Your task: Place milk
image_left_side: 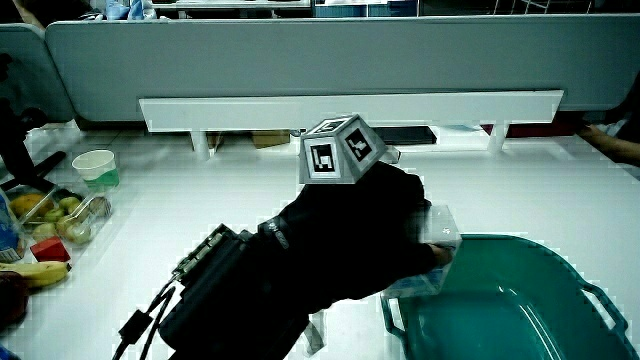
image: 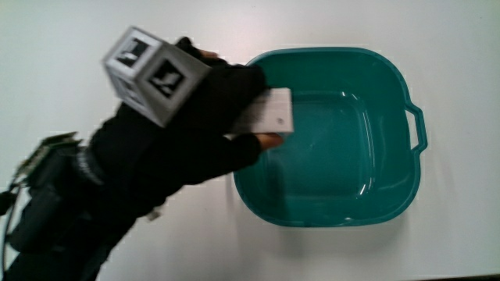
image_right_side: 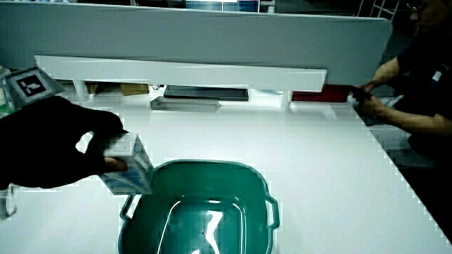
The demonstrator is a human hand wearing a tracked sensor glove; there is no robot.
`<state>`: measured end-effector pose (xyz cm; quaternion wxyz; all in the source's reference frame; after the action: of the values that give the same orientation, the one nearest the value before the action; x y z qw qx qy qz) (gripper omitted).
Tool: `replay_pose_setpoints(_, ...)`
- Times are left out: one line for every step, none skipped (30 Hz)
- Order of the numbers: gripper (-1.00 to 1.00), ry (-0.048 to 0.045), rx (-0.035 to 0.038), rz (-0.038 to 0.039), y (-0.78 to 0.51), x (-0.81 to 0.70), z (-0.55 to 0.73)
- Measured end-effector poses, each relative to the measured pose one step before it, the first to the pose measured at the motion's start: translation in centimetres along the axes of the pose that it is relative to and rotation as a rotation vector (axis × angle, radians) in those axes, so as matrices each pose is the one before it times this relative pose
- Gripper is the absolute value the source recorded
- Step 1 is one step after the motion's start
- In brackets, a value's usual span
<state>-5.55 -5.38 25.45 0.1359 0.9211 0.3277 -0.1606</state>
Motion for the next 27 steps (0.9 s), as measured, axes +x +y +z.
replay_pose_setpoints(0.0,-0.03113,0.0003,-0.00114,0.18,-0.04,-0.581)
replay_pose_setpoints(0.0,0.02802,0.0018,-0.02395,0.18,0.205,-0.255)
replay_pose_setpoints(0.0,-0.02538,-0.0145,0.00474,0.292,0.161,-0.634)
replay_pose_setpoints(0.0,-0.02538,-0.0145,0.00474,0.3,0.147,-0.633)
replay_pose_setpoints(0.0,-0.02538,-0.01451,0.00474,0.308,0.132,-0.632)
replay_pose_setpoints(0.0,-0.02538,-0.01451,0.00474,0.317,0.118,-0.631)
replay_pose_setpoints(0.0,-0.02538,-0.01451,0.00474,0.326,0.103,-0.629)
replay_pose_setpoints(0.0,-0.03722,0.01913,-0.06748,0.253,0.181,-0.284)
replay_pose_setpoints(0.0,0.02896,-0.01085,0.02238,0.101,0.292,-0.029)
replay_pose_setpoints(0.0,-0.00789,-0.01352,-0.02669,0.277,0.005,-0.365)
replay_pose_setpoints(0.0,-0.01791,-0.02103,0.04989,0.122,0.052,-0.262)
replay_pose_setpoints(0.0,0.01186,-0.01621,0.00109,0.148,0.141,-0.094)
replay_pose_setpoints(0.0,0.01327,-0.01425,0.01319,0.039,0.205,0.076)
replay_pose_setpoints(0.0,0.0046,-0.01073,0.01545,0.071,0.059,-0.103)
replay_pose_setpoints(0.0,0.00079,-0.00744,0.00829,0.057,0.003,-0.127)
replay_pose_setpoints(0.0,-0.00748,-0.00657,0.00061,0.16,-0.197,-0.375)
replay_pose_setpoints(0.0,-0.0044,-0.00546,-0.00141,0.192,-0.19,-0.367)
replay_pose_setpoints(0.0,0.00071,-0.00676,0.00444,0.1,-0.072,-0.205)
replay_pose_setpoints(0.0,-0.00704,-0.00615,0.00366,0.166,-0.21,-0.361)
replay_pose_setpoints(0.0,0.00241,-0.00398,0.00379,0.108,-0.107,-0.229)
replay_pose_setpoints(0.0,-0.0025,-0.00306,0.0003,0.13,-0.179,-0.278)
replay_pose_setpoints(0.0,-0.00257,0.00114,0.00028,0.1,-0.158,-0.2)
replay_pose_setpoints(0.0,-0.00404,-0.00654,0.00725,0.096,-0.163,-0.178)
replay_pose_setpoints(0.0,-0.00499,-0.00426,0.00358,0.116,-0.177,-0.173)
replay_pose_setpoints(0.0,-0.00681,-0.00445,0.00056,0.113,-0.162,-0.164)
replay_pose_setpoints(0.0,-0.00225,-0.00383,0.00302,0.077,-0.109,-0.105)
replay_pose_setpoints(0.0,0.002,-0.00111,0.00316,0.051,-0.094,-0.081)
